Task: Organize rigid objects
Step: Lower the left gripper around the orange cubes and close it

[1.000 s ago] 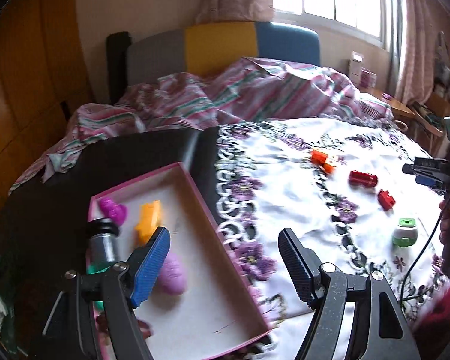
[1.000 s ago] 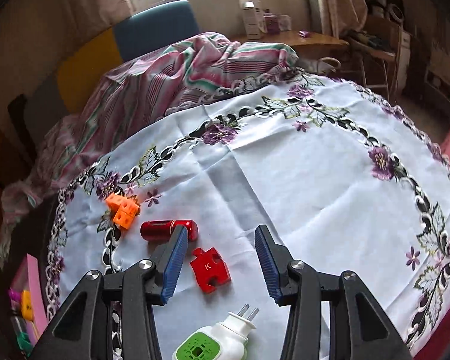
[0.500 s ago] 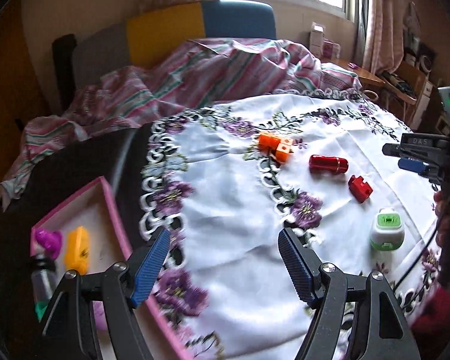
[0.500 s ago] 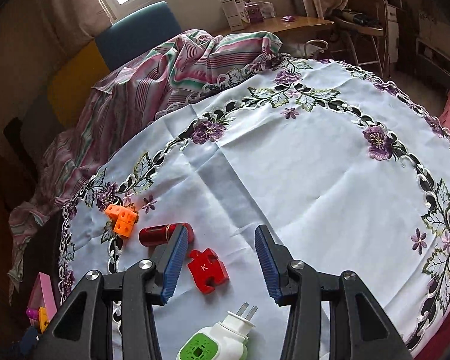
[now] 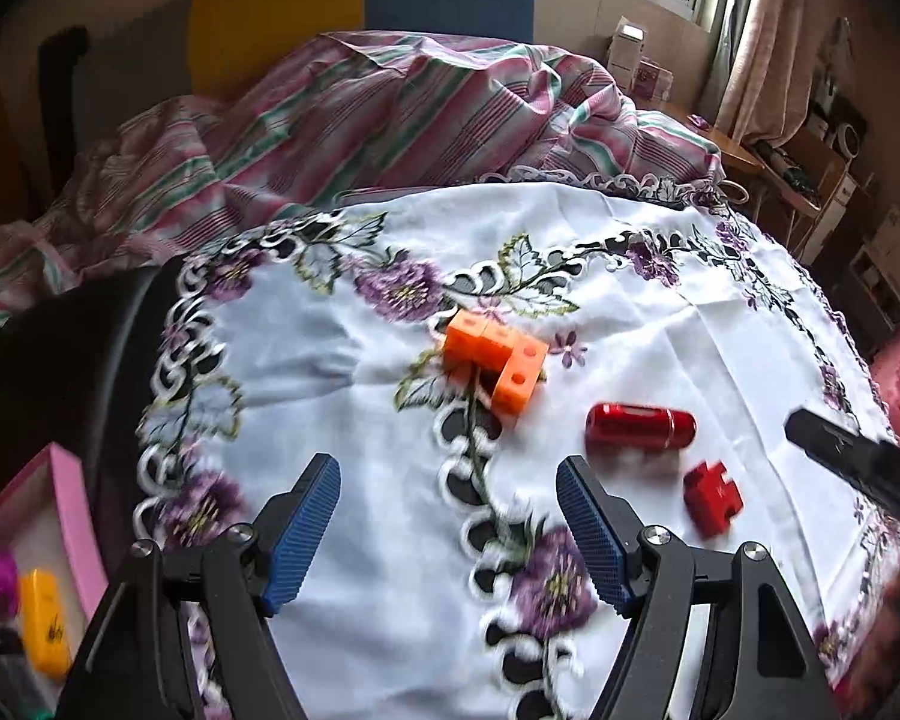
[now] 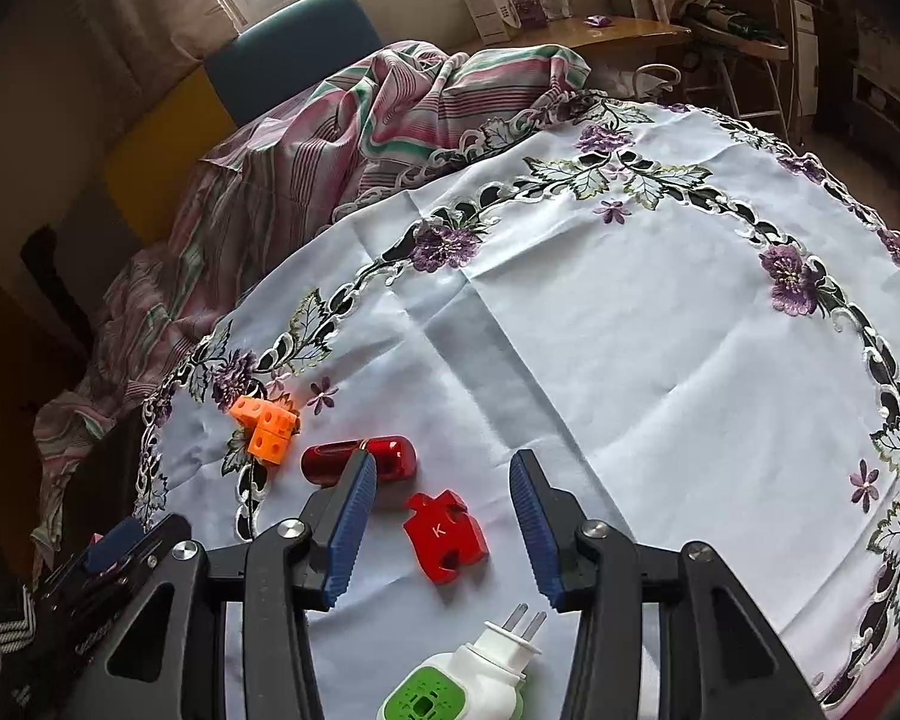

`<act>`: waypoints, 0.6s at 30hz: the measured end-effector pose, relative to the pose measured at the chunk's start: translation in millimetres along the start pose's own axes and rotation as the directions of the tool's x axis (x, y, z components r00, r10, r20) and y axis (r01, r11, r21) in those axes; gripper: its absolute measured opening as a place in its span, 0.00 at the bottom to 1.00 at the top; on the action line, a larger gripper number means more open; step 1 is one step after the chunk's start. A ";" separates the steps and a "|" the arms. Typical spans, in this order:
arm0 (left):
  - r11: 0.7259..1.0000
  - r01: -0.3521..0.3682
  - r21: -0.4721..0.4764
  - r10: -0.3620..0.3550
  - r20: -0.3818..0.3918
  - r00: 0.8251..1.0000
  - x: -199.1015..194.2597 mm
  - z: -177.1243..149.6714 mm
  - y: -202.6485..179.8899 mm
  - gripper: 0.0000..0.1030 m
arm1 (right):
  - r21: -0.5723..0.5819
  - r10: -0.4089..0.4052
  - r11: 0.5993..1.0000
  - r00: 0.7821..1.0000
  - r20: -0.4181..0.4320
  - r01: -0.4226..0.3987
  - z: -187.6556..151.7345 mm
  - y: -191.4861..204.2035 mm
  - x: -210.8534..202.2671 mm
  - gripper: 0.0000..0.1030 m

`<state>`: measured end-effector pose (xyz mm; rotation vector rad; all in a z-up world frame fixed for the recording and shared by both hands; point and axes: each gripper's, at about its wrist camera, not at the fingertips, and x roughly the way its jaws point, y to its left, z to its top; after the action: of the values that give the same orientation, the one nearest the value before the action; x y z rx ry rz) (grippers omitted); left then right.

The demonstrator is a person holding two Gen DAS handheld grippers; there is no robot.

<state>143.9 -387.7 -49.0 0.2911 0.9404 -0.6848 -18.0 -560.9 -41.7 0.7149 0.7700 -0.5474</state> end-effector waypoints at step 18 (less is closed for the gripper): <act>0.998 0.046 0.047 -0.042 -0.066 0.997 90.6 36.2 -25.9 0.23 | 0.021 0.032 0.999 0.999 0.017 -0.032 2.3 -1.1 -4.0 0.46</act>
<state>186.6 -463.0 -101.0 0.3379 0.9961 -0.7429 -20.2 -562.6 -37.8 0.7410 0.7372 -0.5324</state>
